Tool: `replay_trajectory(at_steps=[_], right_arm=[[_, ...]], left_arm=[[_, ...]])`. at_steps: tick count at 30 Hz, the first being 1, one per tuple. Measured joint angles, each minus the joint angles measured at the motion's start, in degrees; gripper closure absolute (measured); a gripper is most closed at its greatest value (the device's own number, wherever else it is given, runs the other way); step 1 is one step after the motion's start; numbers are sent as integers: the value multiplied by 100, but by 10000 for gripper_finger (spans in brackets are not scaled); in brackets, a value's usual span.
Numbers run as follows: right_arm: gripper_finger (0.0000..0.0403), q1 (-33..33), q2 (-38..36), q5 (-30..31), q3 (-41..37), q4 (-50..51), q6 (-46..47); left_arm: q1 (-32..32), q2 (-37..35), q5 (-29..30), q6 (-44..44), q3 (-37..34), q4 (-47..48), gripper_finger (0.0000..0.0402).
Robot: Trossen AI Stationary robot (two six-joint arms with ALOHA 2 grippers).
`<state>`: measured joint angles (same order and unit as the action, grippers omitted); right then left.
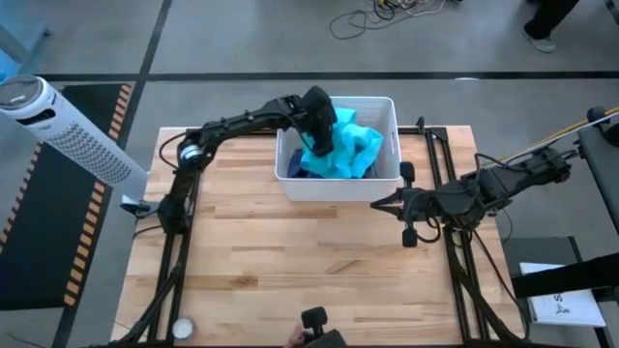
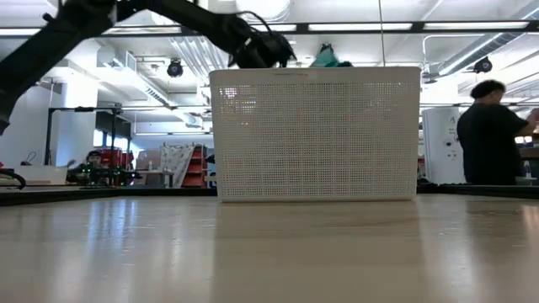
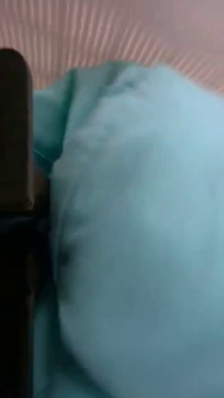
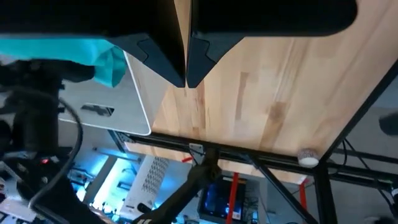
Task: Sort clothes
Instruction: Put the light blue shorts into the laundry bin, then return to Home Position
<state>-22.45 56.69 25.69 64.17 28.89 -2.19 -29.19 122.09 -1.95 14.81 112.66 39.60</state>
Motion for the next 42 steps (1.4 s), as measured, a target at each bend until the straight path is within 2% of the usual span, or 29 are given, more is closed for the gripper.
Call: replay_trajectory(at_steps=[4,9,12,17,20,24,27,30,33,37,42], right_arm=[[403,-3,0,51,-28,133,122],[403,28,7,705,-138,187,260],[403,227,52,1004,-75,187,152],[403,1009,185,985,280,81,-244],[403,1755,318,321,501,61,-572],[403,3017,606,-1063,726,39,-817],[403,3917,1009,-2085,835,16,-964],[403,4657,1574,-2787,900,-80,-1050],[403,5251,2220,-3459,959,-226,-1094],[403,5842,3042,-4425,961,-801,-992],[403,6152,3932,-4548,972,-908,-979]], left_arm=[[0,285,108,104,-7,256,401],[-2,296,296,120,-9,568,395],[2,49,295,124,2,637,372],[33,-563,277,119,9,592,320],[46,-900,271,91,2,704,286],[69,-1431,267,58,2,717,240],[77,-1822,244,-6,-74,675,209],[97,-2234,244,-63,-364,636,186],[127,-2819,242,-143,-1016,217,173],[129,-3767,188,-102,-2415,-817,169],[129,-4990,134,-161,-4325,-2312,185]])
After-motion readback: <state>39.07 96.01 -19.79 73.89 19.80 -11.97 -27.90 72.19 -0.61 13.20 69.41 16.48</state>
